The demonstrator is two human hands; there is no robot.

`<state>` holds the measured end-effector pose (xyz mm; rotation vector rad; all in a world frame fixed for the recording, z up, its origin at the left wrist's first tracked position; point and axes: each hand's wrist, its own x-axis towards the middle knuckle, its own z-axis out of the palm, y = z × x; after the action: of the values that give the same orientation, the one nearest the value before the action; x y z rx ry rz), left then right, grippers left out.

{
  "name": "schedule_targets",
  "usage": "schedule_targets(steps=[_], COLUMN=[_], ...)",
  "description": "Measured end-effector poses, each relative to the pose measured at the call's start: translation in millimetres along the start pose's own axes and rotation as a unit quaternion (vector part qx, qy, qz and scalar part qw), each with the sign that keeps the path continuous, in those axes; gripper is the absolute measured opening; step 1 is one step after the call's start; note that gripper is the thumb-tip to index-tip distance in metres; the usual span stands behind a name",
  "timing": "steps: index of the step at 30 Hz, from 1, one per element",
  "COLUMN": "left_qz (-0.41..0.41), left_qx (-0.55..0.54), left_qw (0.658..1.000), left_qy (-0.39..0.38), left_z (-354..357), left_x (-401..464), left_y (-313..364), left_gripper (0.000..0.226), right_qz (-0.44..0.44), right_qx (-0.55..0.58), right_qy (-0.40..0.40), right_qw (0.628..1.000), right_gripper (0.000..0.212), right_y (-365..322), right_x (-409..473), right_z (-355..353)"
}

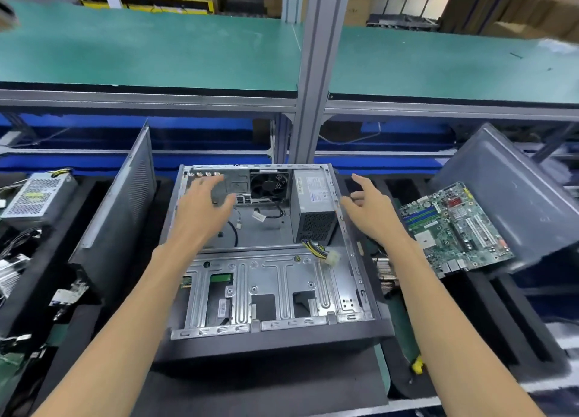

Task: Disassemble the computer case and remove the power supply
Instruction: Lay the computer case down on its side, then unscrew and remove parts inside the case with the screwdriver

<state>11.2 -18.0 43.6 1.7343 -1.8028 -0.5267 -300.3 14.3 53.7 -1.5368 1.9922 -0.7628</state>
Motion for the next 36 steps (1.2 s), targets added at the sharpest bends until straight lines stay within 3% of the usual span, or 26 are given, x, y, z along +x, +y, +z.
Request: schedule_targets(steps=[6, 10, 20, 24, 28, 33, 36], left_qz=[0.095, 0.134, 0.211, 0.199, 0.183, 0.129, 0.105], left_qx=[-0.076, -0.137, -0.183, -0.084, 0.03, 0.153, 0.177], left_qw=[0.992, 0.981, 0.954, 0.949, 0.943, 0.906, 0.899], left_qy=[-0.036, -0.044, -0.106, -0.228, -0.275, -0.373, -0.386], left_z=[28, 59, 137, 177, 213, 251, 263], left_x=[-25, -63, -177, -213, -230, -251, -267], left_y=[65, 109, 189, 200, 203, 183, 172], left_gripper=[0.023, 0.017, 0.016, 0.01, 0.005, 0.032, 0.027], right_qz=[-0.031, -0.018, 0.043, 0.055, 0.071, 0.097, 0.11], right_qx=[0.033, 0.042, 0.037, 0.026, 0.022, 0.042, 0.041], right_qy=[0.075, 0.113, 0.089, 0.058, 0.021, -0.022, -0.057], right_qw=[0.996, 0.993, 0.994, 0.996, 0.997, 0.994, 0.991], right_gripper=[0.039, 0.026, 0.013, 0.013, 0.012, 0.014, 0.017], right_y=[20, 57, 187, 218, 237, 257, 266], right_x=[-30, -55, -153, -179, -195, -210, -220], right_z=[-42, -64, -84, -78, -62, -38, -29])
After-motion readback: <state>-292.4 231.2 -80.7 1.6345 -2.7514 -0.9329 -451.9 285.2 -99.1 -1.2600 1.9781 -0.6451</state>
